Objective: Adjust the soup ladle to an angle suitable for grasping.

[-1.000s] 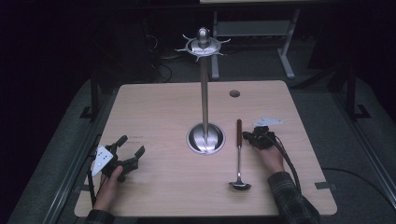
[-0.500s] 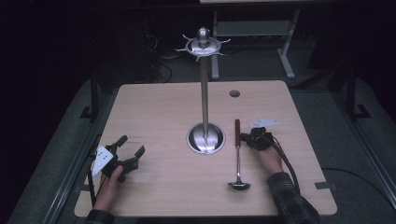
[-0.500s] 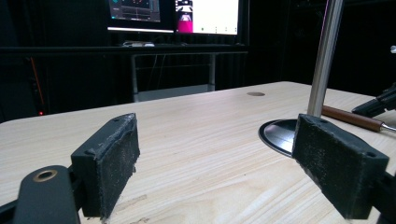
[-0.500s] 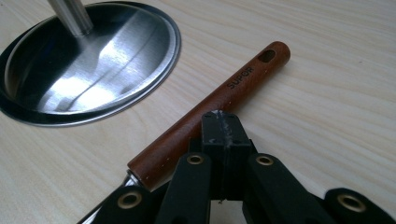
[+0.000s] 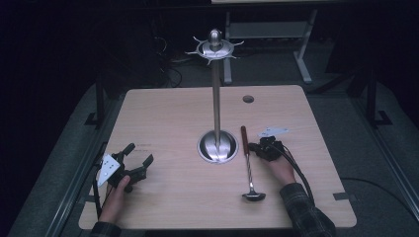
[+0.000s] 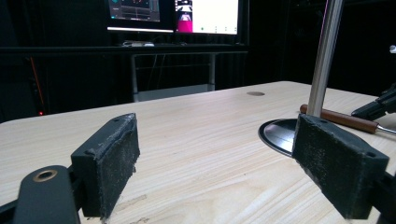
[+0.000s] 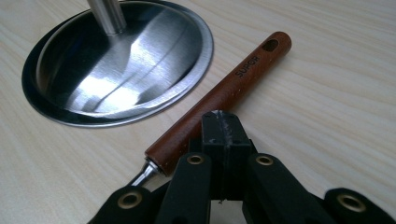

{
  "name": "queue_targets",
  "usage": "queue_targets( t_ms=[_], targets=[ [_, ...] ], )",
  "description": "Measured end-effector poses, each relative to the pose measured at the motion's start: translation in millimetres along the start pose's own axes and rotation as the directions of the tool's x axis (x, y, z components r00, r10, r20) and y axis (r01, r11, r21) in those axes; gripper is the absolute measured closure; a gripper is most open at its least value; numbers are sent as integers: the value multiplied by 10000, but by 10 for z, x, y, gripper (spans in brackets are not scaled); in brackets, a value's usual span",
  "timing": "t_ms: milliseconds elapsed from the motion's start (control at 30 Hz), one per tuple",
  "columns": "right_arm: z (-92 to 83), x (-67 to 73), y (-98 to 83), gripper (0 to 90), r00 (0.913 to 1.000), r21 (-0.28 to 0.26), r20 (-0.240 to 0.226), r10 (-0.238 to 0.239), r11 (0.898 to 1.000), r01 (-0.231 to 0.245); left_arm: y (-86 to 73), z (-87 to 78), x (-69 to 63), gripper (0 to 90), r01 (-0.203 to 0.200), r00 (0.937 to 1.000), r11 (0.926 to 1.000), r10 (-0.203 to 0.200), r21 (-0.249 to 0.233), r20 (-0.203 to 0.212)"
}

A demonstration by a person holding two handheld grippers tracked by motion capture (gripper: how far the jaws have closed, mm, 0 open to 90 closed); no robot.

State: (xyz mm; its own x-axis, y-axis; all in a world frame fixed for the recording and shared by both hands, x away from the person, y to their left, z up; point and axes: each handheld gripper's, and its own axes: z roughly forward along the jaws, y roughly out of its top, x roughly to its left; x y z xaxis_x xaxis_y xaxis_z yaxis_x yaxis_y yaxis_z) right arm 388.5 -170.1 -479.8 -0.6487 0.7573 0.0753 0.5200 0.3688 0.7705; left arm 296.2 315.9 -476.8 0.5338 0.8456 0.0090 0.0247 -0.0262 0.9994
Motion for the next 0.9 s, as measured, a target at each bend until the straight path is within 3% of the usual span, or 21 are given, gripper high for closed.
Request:
queue_targets(
  t_ms=[367, 567, 733, 900],
  targets=[
    [37, 70, 21, 897, 9990, 71, -315, -307, 9995, 309, 1, -1, 2, 144, -38, 10000, 10000, 38, 22, 18],
    [26, 54, 12, 896, 9987, 71, -494, -141, 9999, 145, 1, 0, 3, 143, -25, 10000, 10000, 25, 12, 34],
    [-172, 109, 86, 897, 9991, 891, -433, -18, 9960, 57, 0, -1, 7, 144, 9, 10000, 10000, -9, -9, 77],
    [-394, 238, 92, 897, 9949, 2081, -978, 232, 9781, -23, 0, -1, 6, 143, -49, 10000, 10000, 49, 24, 64]
  ],
)
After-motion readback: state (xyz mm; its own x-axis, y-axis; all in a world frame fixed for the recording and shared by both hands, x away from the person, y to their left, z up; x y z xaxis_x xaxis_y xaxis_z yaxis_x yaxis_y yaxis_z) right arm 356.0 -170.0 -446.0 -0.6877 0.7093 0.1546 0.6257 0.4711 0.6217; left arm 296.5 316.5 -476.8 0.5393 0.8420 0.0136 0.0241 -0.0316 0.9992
